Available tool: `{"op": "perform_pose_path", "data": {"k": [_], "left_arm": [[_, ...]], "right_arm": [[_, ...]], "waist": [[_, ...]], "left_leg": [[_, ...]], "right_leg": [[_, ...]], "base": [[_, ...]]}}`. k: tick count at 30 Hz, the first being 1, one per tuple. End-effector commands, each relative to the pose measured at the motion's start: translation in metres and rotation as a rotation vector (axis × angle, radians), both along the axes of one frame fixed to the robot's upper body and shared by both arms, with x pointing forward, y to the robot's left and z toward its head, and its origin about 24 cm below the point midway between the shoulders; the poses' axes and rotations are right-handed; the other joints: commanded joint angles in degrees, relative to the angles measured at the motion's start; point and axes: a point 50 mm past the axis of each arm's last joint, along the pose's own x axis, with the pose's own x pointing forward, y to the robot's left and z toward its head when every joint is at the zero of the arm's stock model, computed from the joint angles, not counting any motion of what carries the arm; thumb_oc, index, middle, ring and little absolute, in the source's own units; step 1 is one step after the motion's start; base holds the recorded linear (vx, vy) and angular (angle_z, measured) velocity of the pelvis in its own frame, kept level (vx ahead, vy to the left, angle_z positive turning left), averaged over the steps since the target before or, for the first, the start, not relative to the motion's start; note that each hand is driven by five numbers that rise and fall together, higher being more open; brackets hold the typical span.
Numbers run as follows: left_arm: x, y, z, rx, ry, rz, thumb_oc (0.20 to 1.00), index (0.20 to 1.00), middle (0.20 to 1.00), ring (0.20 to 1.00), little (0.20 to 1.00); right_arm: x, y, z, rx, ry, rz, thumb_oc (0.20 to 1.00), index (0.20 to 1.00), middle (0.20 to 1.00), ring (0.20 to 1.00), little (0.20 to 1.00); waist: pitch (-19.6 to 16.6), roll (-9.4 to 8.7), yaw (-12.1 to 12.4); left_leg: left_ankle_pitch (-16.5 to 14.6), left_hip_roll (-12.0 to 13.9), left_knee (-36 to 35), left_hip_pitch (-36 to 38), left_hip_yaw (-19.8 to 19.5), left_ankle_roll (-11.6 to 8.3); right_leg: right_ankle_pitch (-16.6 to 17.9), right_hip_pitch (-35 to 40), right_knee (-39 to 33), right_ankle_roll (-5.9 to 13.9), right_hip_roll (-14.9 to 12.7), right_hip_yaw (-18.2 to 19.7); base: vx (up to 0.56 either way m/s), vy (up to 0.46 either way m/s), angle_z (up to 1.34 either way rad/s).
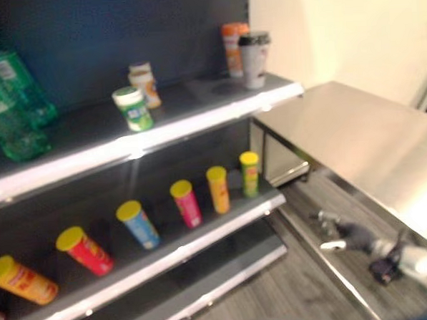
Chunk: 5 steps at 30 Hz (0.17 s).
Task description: Put the goods on the table back onto the shelves and tidy them up.
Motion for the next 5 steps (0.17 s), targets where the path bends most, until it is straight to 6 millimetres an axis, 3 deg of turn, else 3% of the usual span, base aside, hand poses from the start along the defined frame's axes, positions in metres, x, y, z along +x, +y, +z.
{"op": "perform_pose_path", "data": {"k": [1, 4, 5], "left_arm": [[0.010, 0.004, 0.001, 0.029, -0.012, -0.050, 1.000, 1.000, 1.000, 1.000, 1.000], [0.024, 0.003, 0.002, 0.070, -0.028, -0.059, 1.000, 1.000, 1.000, 1.000, 1.000], [0.028, 0.004, 0.003, 0.083, -0.034, -0.051, 1.000, 1.000, 1.000, 1.000, 1.000]], "right_arm": [[0.012, 0.012, -0.043, -0.133, 0.059, -0.069, 1.000, 1.000, 1.000, 1.000, 1.000], [-0.030, 0.028, -0.105, -0.242, 0.364, -0.248, 1.000, 1.000, 1.000, 1.000, 1.000], [-0.040, 0.030, -0.113, -0.232, 0.436, -0.337, 1.000, 1.000, 1.000, 1.000, 1.000]], "waist": [[1.5, -3.69, 1.7], [1.5, -3.55, 2.4], [1.2, -3.55, 2.5]], "left_leg": [[-4.2, -4.7, 0.4, 1.7, -0.2, 1.93], [-4.3, -4.7, 0.4, 2.1, -0.9, 2.39], [-4.2, -4.8, 0.4, 1.9, -1.1, 2.50]], "right_leg": [[-1.3, 1.7, 1.2, -0.70, 2.3, -0.3], [-1.0, 2.2, 0.9, -0.88, 2.2, -0.7], [-0.8, 2.0, 0.8, -0.93, 2.1, -0.8]], "base": [[-0.01, -0.015, 0.03], [0.01, -0.028, 0.12], [0.03, -0.028, 0.26]]}}
